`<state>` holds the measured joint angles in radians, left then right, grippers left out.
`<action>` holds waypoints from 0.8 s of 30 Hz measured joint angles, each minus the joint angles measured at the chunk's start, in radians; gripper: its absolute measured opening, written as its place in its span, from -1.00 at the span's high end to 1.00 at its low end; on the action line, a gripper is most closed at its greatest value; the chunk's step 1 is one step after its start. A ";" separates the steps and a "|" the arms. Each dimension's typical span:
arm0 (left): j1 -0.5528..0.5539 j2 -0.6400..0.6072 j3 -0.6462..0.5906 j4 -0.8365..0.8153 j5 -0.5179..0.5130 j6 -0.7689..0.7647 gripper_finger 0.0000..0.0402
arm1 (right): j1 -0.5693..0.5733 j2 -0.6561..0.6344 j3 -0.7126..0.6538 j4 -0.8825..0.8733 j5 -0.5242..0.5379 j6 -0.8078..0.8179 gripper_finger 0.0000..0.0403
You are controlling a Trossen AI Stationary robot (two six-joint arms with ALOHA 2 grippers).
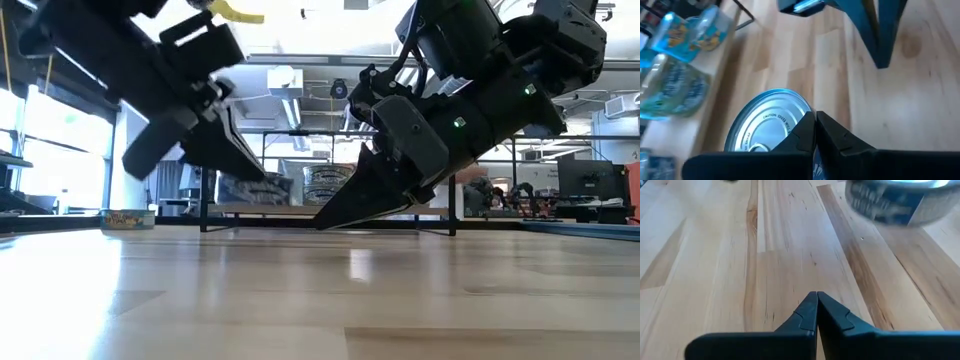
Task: Stack canned seafood by type on shelf
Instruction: Stack the blue tuna can on top of the other blue tuna can on the shelf
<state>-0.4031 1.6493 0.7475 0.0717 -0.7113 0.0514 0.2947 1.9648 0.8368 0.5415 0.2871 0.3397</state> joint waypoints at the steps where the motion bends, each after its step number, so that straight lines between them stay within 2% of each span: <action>1: -0.004 -0.015 0.000 -0.015 -0.009 0.005 1.00 | 0.000 0.000 0.000 0.000 0.000 0.000 1.00; 7: -0.002 -0.112 0.002 -0.058 -0.085 0.082 1.00 | 0.000 0.000 0.000 -0.001 0.000 -0.001 1.00; 11: 0.093 -0.187 0.002 -0.052 -0.107 0.112 1.00 | 0.000 0.000 0.000 -0.001 0.006 -0.005 1.00; 19: 0.372 -0.228 0.002 -0.034 0.114 0.288 1.00 | 0.000 0.000 0.000 -0.001 0.025 -0.008 1.00; 24: 0.480 -0.222 0.002 -0.045 0.076 0.326 1.00 | 0.000 0.000 0.000 -0.006 0.025 -0.005 1.00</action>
<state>0.0767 1.4272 0.7494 0.0270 -0.6350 0.3775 0.2943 1.9648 0.8368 0.5358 0.3119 0.3349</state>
